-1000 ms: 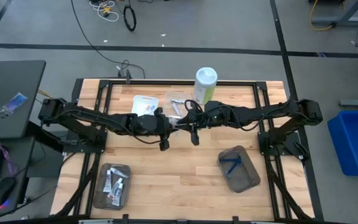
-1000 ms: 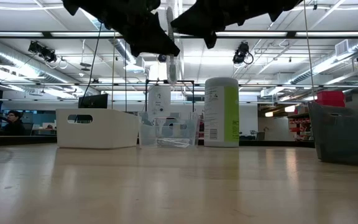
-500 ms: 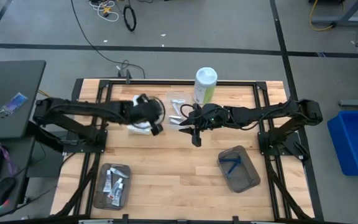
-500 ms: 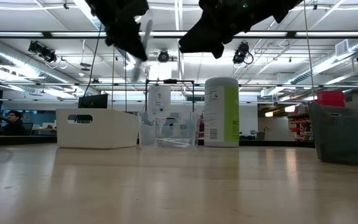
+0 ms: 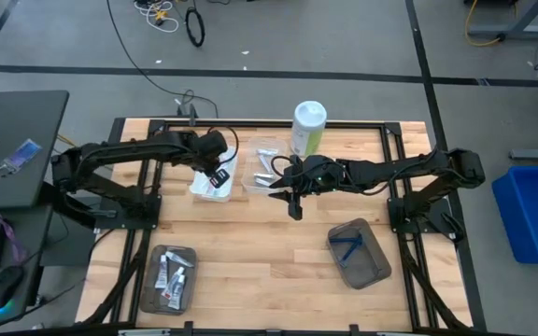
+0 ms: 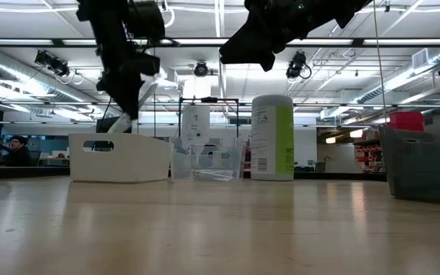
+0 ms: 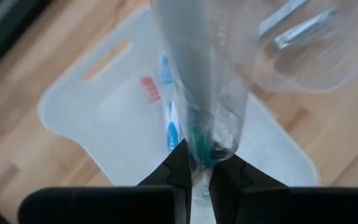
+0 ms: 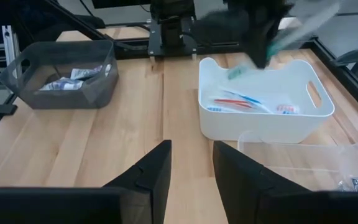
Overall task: Pick & Place Travel size toiletries
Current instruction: Put the green and white toothbrush into the white bin, then return to Home Position
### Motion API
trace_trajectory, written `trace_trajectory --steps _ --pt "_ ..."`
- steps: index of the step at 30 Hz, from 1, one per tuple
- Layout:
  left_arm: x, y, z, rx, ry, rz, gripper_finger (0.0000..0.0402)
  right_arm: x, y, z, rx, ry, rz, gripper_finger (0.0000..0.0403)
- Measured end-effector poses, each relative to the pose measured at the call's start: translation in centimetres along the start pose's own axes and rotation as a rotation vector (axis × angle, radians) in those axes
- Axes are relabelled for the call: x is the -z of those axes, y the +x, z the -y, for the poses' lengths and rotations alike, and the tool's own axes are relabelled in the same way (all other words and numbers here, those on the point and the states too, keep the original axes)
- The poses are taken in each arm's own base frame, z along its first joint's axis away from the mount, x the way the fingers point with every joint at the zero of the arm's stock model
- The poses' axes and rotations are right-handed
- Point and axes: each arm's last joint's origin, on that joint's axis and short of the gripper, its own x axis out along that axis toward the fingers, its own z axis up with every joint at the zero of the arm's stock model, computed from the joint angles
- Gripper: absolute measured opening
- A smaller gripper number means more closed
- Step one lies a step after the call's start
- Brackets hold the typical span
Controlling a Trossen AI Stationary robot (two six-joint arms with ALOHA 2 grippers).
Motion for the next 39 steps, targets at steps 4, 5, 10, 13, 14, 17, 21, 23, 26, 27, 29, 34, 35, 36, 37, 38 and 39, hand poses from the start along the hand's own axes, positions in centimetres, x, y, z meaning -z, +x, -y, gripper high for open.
trace_trajectory --steps 4,5,10,13,14,17,21,23,26,27,29,34,35,36,37,38,39 --pt "1.0 1.4 -0.8 -0.010 -0.051 -0.064 0.0042 0.0 0.0 0.0 0.000 0.000 0.000 0.0123" --pt "1.0 1.7 -0.9 -0.014 -0.062 -0.069 0.0045 0.0 0.0 0.0 0.000 0.000 -0.001 0.0122" --pt "1.2 2.4 -1.0 0.003 -0.087 -0.100 0.0068 0.0 0.0 0.0 0.000 0.000 -0.001 0.0122" --pt "1.3 2.8 -0.9 0.017 -0.053 -0.128 0.0085 0.0 0.0 0.0 0.000 0.000 -0.001 0.0124" --pt "1.2 2.9 -0.8 0.020 -0.043 -0.126 0.0091 0.0 0.0 0.0 0.000 0.000 -0.001 0.0124" --pt "1.2 3.5 -0.7 0.013 -0.032 -0.148 0.0108 0.0 0.0 0.0 0.000 0.000 0.000 0.0121" --pt "1.1 4.0 -0.7 0.002 -0.029 -0.157 0.0127 0.0 0.0 0.0 0.000 0.000 -0.001 0.0120" --pt "1.0 4.2 -0.6 0.003 -0.030 -0.145 0.0133 0.0 0.0 0.0 0.000 0.000 0.000 0.0121" --pt "0.7 4.2 -0.5 0.011 -0.025 -0.116 0.0137 0.0 0.0 0.0 0.000 0.000 -0.001 0.0121" --pt "0.6 4.2 -0.5 0.014 -0.012 -0.110 0.0137 0.0 0.0 0.0 -0.001 0.000 -0.001 0.0121" --pt "0.5 4.1 -0.4 0.021 0.014 -0.101 0.0137 0.0 0.0 0.0 0.000 0.000 0.000 0.0119" --pt "-0.5 2.8 -0.4 0.028 0.065 -0.065 0.0125 -0.2 0.0 0.1 0.017 -0.005 0.021 0.0119" --pt "-0.7 2.3 -0.5 0.031 0.068 -0.045 0.0122 -0.3 0.0 0.2 0.048 -0.003 0.035 0.0118" --pt "-1.0 1.7 -0.5 0.039 0.079 -0.017 0.0119 -0.4 0.0 0.3 0.085 0.005 0.046 0.0116" --pt "-1.1 1.0 -0.5 0.044 0.096 0.009 0.0115 -0.5 -0.1 0.4 0.119 0.016 0.052 0.0113" --pt "-1.2 0.3 -0.6 0.050 0.121 0.037 0.0111 -0.5 -0.2 0.5 0.146 0.018 0.051 0.0110" --pt "-1.2 -0.5 -0.7 0.055 0.149 0.066 0.0107 -0.5 -0.4 0.6 0.160 0.014 0.042 0.0108"
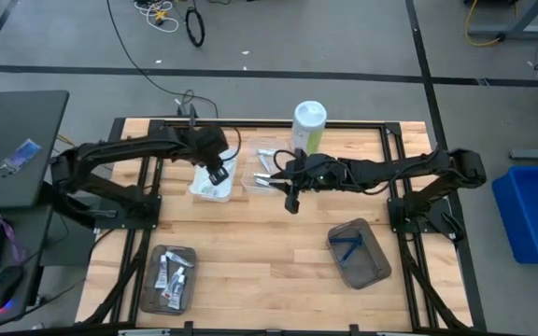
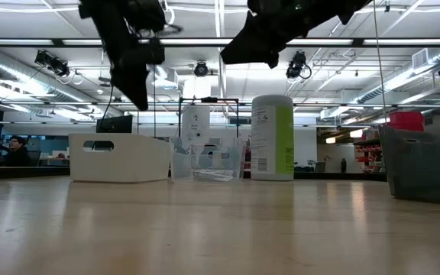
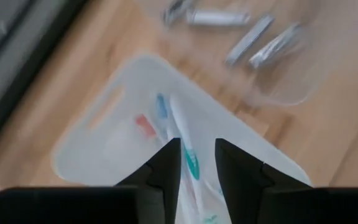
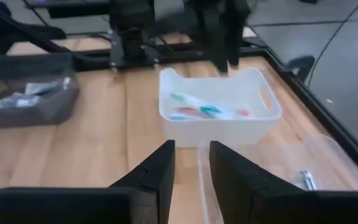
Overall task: Pick & Place Travel size toiletries
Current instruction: Return to Home Position
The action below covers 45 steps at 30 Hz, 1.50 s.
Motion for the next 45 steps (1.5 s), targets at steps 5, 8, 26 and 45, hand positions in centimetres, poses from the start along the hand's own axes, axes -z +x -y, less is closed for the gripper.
trace_trajectory --steps 5,8,26,45 --pt "0.7 -4.6 -0.8 0.010 0.089 0.170 0.0089 -0.3 -2.1 0.1 -0.144 -0.044 -0.059 0.0094" --pt "1.7 -7.8 -1.4 0.009 0.128 0.298 0.0081 -0.8 -4.3 0.2 -0.195 -0.130 -0.062 0.0086" --pt "12.1 -11.4 -2.3 0.261 0.267 1.126 0.0072 5.3 -16.0 2.8 -0.255 -0.172 0.365 0.0050" --pt "16.8 -8.0 -2.3 0.255 0.305 1.294 0.0073 13.1 -21.2 3.1 -0.297 -0.120 0.635 0.0044"
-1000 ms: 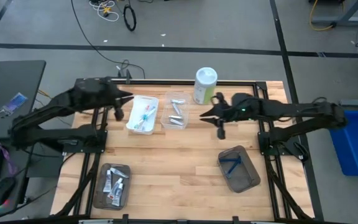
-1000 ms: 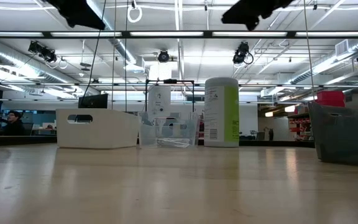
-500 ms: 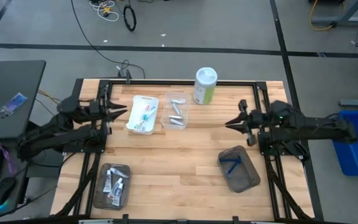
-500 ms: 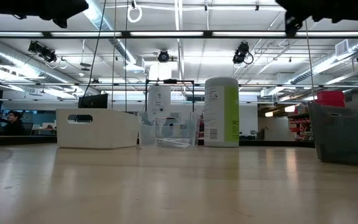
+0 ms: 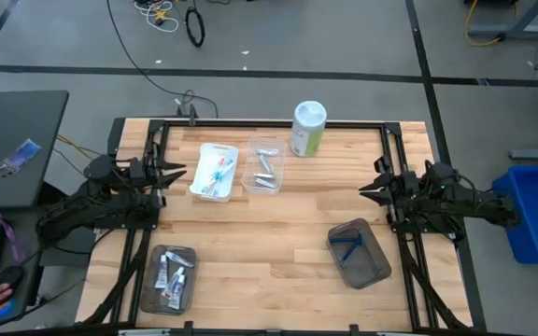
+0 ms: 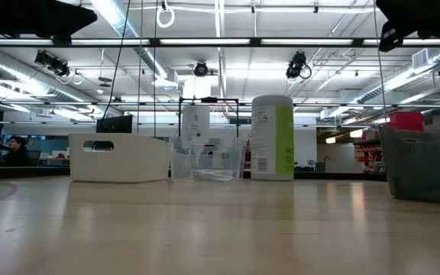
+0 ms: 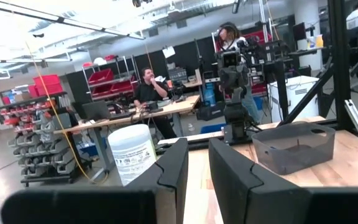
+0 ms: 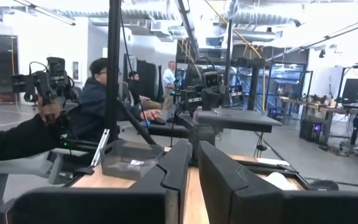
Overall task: Pick & Place Travel size toiletries
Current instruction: Return to Home Position
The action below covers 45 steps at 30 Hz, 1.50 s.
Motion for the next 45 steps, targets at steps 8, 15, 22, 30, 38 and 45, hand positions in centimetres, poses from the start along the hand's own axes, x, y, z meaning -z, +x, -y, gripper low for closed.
trace_trajectory --steps 8,15,22,30,38,45 --pt "0.8 0.3 0.1 0.000 -0.007 -0.009 0.0073 2.5 -0.6 -0.2 -0.001 0.012 -0.002 0.0043" --pt "3.6 1.1 0.6 0.022 0.005 0.029 0.0073 4.5 -0.4 -0.3 -0.003 0.037 -0.023 0.0043" --pt "6.2 1.5 1.0 0.020 0.004 0.071 0.0073 5.8 -0.3 -0.3 -0.003 0.063 -0.030 0.0041" --pt "6.7 1.5 1.1 0.024 0.005 0.059 0.0073 5.7 -0.3 -0.3 0.005 0.047 -0.011 0.0039" --pt "6.9 1.5 1.1 0.027 -0.043 0.035 0.0073 5.9 -0.4 0.1 0.142 0.050 -0.028 0.0039" --pt "6.9 1.5 1.1 0.028 -0.142 0.033 0.0073 5.9 -0.4 0.1 0.145 0.050 -0.028 0.0039"
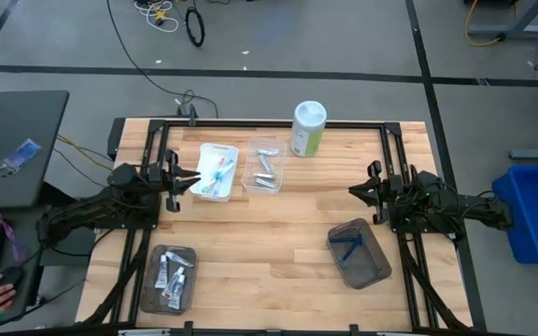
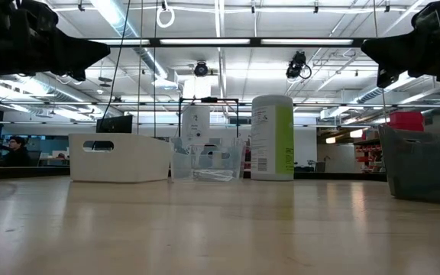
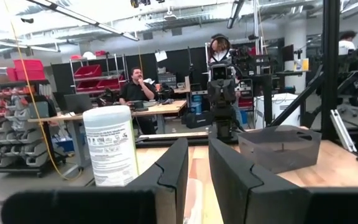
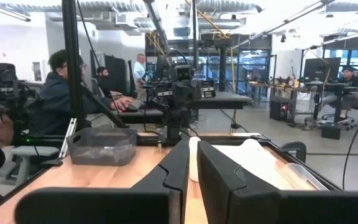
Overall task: Pick & Place Travel size toiletries
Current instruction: Return to Home Position
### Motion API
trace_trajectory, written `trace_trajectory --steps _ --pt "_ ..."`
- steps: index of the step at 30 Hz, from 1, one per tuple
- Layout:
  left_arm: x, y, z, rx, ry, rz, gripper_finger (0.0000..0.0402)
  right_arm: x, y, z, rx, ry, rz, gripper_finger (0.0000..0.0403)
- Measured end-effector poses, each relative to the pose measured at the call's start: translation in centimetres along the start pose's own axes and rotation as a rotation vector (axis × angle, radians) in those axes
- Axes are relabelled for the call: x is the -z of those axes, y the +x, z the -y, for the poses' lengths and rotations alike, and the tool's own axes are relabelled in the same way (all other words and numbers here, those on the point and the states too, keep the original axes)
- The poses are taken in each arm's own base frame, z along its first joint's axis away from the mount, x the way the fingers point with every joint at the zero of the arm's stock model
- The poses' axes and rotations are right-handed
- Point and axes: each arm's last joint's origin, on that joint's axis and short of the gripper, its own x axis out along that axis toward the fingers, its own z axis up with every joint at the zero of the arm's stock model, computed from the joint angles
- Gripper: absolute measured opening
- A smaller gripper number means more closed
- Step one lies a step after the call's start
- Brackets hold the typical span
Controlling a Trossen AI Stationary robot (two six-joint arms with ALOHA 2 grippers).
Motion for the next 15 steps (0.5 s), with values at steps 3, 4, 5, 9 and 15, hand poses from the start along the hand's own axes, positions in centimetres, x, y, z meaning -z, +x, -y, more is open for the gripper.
trace_trajectory --steps 3,4,5,9,15 --pt "0.01 0.00 0.00 0.000 -0.001 0.000 0.0073 0.00 0.00 0.01 0.002 0.000 0.000 0.0041" --pt "0.01 0.00 0.00 0.000 -0.001 0.000 0.0073 0.00 0.00 0.01 0.002 0.000 0.000 0.0041" --pt "0.01 0.00 0.00 0.000 -0.001 0.000 0.0073 0.00 0.00 0.01 0.002 -0.003 0.000 0.0041" --pt "0.01 0.00 0.00 0.000 0.014 0.000 0.0073 0.00 0.00 0.01 0.002 -0.007 0.000 0.0039" --pt "0.01 0.00 0.00 0.000 0.071 0.000 0.0073 0.00 0.00 0.01 0.002 -0.008 0.000 0.0041"
